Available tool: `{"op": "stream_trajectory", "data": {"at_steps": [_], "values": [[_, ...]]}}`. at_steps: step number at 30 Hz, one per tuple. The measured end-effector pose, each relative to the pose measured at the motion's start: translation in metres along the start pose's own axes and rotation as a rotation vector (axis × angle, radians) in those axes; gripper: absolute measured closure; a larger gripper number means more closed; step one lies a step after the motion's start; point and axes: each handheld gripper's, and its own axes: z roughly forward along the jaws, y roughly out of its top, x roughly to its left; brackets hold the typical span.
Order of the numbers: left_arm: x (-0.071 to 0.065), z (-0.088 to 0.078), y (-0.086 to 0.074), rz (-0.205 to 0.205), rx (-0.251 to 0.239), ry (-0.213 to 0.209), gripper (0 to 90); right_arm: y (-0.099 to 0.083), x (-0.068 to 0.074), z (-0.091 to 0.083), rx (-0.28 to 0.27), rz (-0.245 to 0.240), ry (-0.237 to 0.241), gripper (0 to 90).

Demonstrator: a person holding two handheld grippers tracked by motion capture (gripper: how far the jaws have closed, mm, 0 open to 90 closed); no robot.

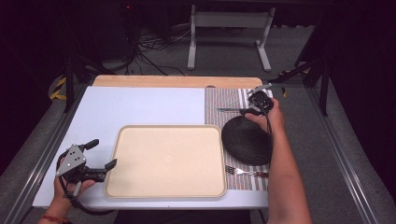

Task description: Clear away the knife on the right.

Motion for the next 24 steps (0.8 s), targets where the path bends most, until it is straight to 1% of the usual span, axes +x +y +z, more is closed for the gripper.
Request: {"op": "stream_trajectory", "data": {"at_steps": [2,3,4,6,7,8,11,13,14,15,16,18,20,21,22,23,24], "values": [[0.0,0.0,0.0,0.002,0.008,-0.002,6.0,0.0,-0.005,0.004,0.022,-0.001,0.0,27.3],[-0.002,0.001,0.0,0.004,0.017,0.0,6.0,0.0,-0.005,0.004,0.022,-0.001,0.0,27.3],[-0.002,0.001,0.0,0.009,0.028,-0.003,6.0,0.0,-0.009,0.007,0.04,0.002,0.005,27.4],[-0.003,0.0,-0.001,0.015,0.026,0.003,6.1,0.001,-0.014,0.011,0.041,0.013,0.013,28.6],[-0.004,-0.001,-0.001,0.007,0.033,0.001,6.1,0.001,-0.015,0.012,0.038,0.018,0.01,28.9],[-0.004,-0.003,-0.002,0.009,0.033,0.009,6.1,0.001,-0.017,0.014,0.041,0.025,0.008,29.7],[-0.004,-0.006,-0.005,0.004,0.042,0.021,6.1,0.0,-0.017,0.025,0.083,0.024,0.028,31.4],[-0.003,-0.01,-0.006,-0.005,0.038,0.03,6.2,-0.001,-0.018,0.031,0.112,0.027,0.018,31.9],[-0.004,-0.011,-0.007,-0.01,0.038,0.032,6.2,-0.002,-0.02,0.033,0.107,0.048,0.023,34.4],[-0.003,-0.014,-0.007,-0.01,0.038,0.04,6.2,-0.002,-0.022,0.033,0.105,0.057,0.033,35.1],[-0.004,-0.015,-0.008,-0.015,0.033,0.045,6.2,-0.002,-0.024,0.034,0.108,0.068,0.054,37.3],[-0.004,-0.017,-0.009,-0.02,0.04,0.05,6.3,-0.002,-0.026,0.034,0.11,0.064,0.083,41.8],[-0.005,-0.02,-0.01,-0.022,0.042,0.057,6.3,-0.001,-0.027,0.034,0.111,0.063,0.123,51.5],[-0.005,-0.022,-0.01,-0.024,0.044,0.059,6.3,-0.001,-0.027,0.034,0.112,0.055,0.129,52.7],[-0.006,-0.023,-0.011,-0.026,0.042,0.062,6.3,0.0,-0.026,0.034,0.115,0.055,0.13,56.8],[-0.006,-0.024,-0.011,-0.024,0.046,0.062,6.3,0.0,-0.026,0.034,0.111,0.048,0.138,63.3],[-0.006,-0.025,-0.012,-0.026,0.045,0.066,6.4,0.0,-0.027,0.034,0.11,0.045,0.139,65.1]]}}
